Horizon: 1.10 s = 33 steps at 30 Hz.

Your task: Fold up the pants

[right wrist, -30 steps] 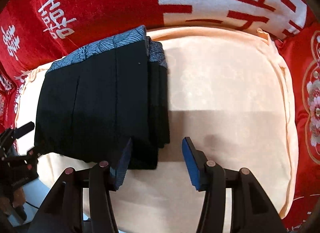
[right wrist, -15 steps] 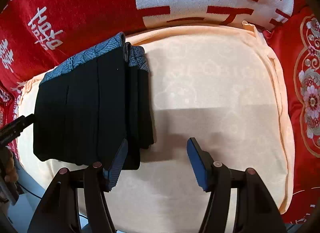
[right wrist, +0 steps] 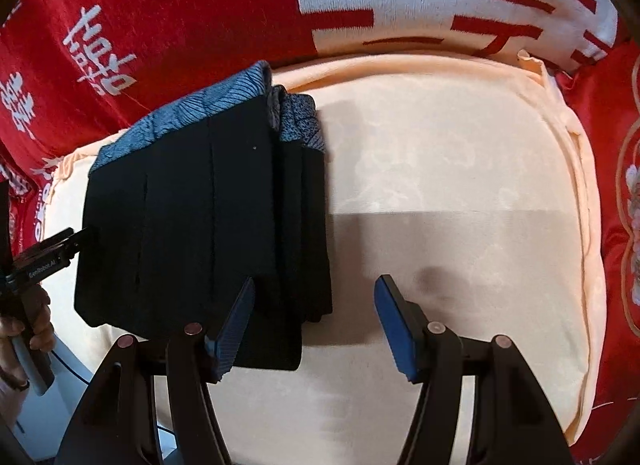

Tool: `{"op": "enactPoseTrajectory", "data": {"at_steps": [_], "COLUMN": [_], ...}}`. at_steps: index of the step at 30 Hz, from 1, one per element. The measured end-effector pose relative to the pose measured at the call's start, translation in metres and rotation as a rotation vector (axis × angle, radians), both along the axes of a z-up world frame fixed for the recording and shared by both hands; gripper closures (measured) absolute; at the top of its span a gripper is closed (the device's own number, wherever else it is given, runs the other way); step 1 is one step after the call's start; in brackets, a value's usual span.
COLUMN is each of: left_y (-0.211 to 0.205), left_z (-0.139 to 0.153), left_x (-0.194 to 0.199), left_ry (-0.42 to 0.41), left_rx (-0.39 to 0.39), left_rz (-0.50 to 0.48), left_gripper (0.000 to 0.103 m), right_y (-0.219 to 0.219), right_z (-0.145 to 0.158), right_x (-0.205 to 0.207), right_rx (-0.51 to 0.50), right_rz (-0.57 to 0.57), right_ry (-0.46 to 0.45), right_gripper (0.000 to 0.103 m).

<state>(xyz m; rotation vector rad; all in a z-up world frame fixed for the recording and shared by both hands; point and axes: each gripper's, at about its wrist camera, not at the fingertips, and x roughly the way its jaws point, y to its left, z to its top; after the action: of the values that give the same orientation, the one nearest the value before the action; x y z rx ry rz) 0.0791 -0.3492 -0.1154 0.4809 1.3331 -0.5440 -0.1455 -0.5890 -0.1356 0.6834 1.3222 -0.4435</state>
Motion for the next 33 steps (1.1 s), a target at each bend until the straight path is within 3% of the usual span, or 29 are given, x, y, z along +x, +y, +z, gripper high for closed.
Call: {"op": "enactPoseTrajectory", "data": {"at_steps": [5,8,12,15,20,24,30,33], "left_y": [0.000,0.005,0.018,0.025,0.030,0.026,0.014,0.006], "left_z": [-0.006,-0.002,-0.005,-0.013,-0.029,-0.046,-0.044,-0.051], "left_x": [0.001,0.008,0.022,0.033,0.042,0.046,0.045,0.045], "left_ry": [0.009,0.044,0.190,0.271,0.365,0.415,0.470,0.480], "left_rx": [0.000,-0.035,-0.159,-0.200,-0.219,-0.226,-0.271,-0.278], "left_rz": [-0.013,-0.003,0.017,0.027,0.028,0.008,-0.018,-0.029], "left_gripper": [0.010,0.010,0.010,0.010,0.010,0.010,0.009,0.002], "right_y": [-0.004,-0.008,-0.017,-0.026,-0.039,-0.039,-0.046,-0.049], "right_z": [-0.007,-0.003,-0.005,-0.010,-0.020,-0.028,-0.055,-0.062], "right_x": [0.003,0.000,-0.005,-0.006,-0.005,0.004,0.019,0.026], "right_rx": [-0.005,0.042,0.118,0.149,0.226,0.274,0.395,0.455], "right_rz": [-0.003,-0.007,-0.012,-0.038,-0.069,-0.028,-0.023,-0.004], "right_ry": [-0.007,-0.078,-0.151,-0.169,-0.194,-0.197,-0.232,-0.258], "right_gripper": [0.028,0.028,0.027,0.027,0.027,0.027,0.027,0.027]}}
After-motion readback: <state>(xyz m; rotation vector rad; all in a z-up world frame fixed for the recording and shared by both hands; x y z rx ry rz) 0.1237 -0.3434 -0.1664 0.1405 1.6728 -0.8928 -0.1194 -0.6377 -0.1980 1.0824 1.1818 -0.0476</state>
